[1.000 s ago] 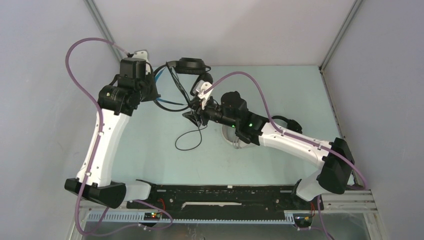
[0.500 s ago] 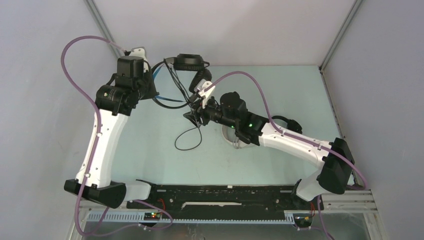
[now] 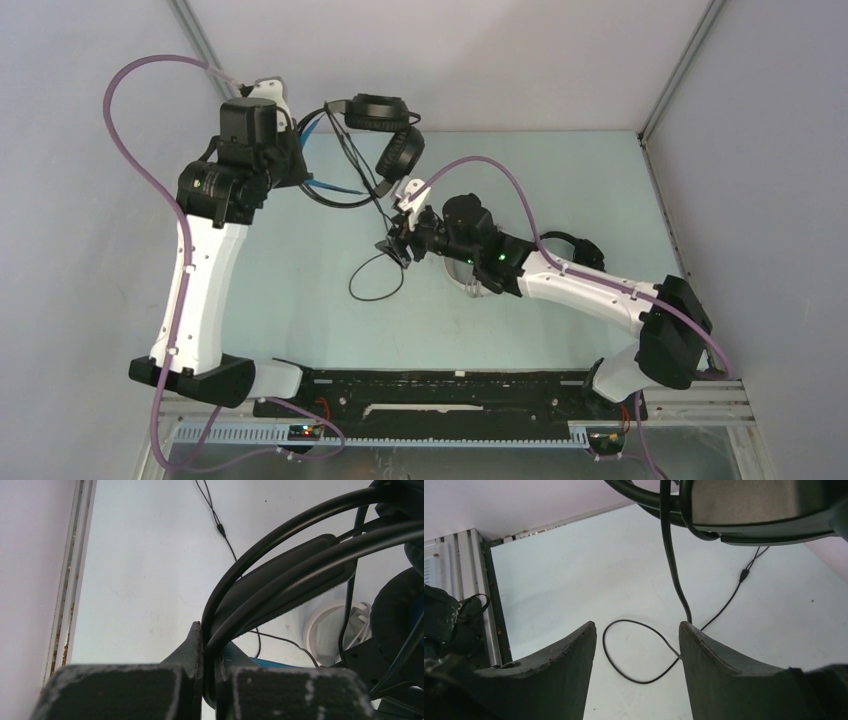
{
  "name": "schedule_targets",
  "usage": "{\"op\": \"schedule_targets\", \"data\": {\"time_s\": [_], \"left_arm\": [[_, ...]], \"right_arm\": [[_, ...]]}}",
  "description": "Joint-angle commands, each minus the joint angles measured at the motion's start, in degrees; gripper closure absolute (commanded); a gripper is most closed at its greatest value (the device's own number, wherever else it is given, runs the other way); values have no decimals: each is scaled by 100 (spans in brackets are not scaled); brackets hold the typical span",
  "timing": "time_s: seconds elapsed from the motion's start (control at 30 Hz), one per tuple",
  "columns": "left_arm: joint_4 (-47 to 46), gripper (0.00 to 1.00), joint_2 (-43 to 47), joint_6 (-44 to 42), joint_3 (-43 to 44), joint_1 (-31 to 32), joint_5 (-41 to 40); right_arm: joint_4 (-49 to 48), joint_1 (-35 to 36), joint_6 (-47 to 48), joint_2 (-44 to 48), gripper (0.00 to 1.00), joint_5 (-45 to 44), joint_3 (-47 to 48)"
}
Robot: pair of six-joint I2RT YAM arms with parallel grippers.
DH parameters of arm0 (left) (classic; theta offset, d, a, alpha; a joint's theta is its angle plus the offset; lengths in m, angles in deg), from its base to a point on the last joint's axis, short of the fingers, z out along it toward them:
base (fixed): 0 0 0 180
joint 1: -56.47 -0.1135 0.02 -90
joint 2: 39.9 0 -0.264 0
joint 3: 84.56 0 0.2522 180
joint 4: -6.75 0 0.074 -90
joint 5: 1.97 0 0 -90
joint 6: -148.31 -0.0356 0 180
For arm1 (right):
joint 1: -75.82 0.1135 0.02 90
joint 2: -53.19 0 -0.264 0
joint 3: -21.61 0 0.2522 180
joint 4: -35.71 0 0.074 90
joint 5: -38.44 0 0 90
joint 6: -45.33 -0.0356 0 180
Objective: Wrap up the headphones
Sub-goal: Wrap the headphones cable around the headphones.
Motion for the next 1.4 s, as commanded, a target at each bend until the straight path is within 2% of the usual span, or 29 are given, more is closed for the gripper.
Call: {"op": "schedule_targets", "data": {"time_s": [0.0, 0.17, 0.3, 0.57, 0.7, 0.87, 1.03, 1.1, 1.17, 1.23, 1.37], "left_arm": [[-296, 100, 85, 83, 445, -11, 335], [-243, 100, 3, 114, 637, -11, 430], [-70, 100, -171, 127, 1057, -11, 628], [-124, 100, -167, 145, 1137, -11, 733], [-85, 100, -264, 141, 1254, -11, 725], [-100, 100, -303, 131, 1298, -11, 735], [-24, 100, -360, 25, 1460, -19, 368], [-25, 100, -385, 6, 1535, -20, 442], [-77, 100, -315, 13, 1521, -26, 538], [-127, 100, -227, 20, 1506, -104, 736], [-324, 100, -35, 82, 1314, -376, 1611]], "right_arm": [[-882, -210, 74, 231, 36, 286, -305], [-2218, -461, 201, 126, 32, 385, -1003], [-3711, -733, 258, -278, 27, 679, -1454], [-4431, -796, -105, -1324, 26, 1065, -1252], [-4953, -718, -455, -1789, 28, 1361, -1126], [-5412, -504, -747, -2306, 31, 1315, -998], [-6066, -517, -1357, -2783, 42, 1167, -989], [-6311, -585, -1563, -2935, 59, 1143, -926], [-6334, -733, -1714, -2984, 83, 1028, -874], [-6263, -888, -1696, -2951, 98, 913, -871], [-5823, -1211, -1412, -2731, 100, 854, -876]]}}
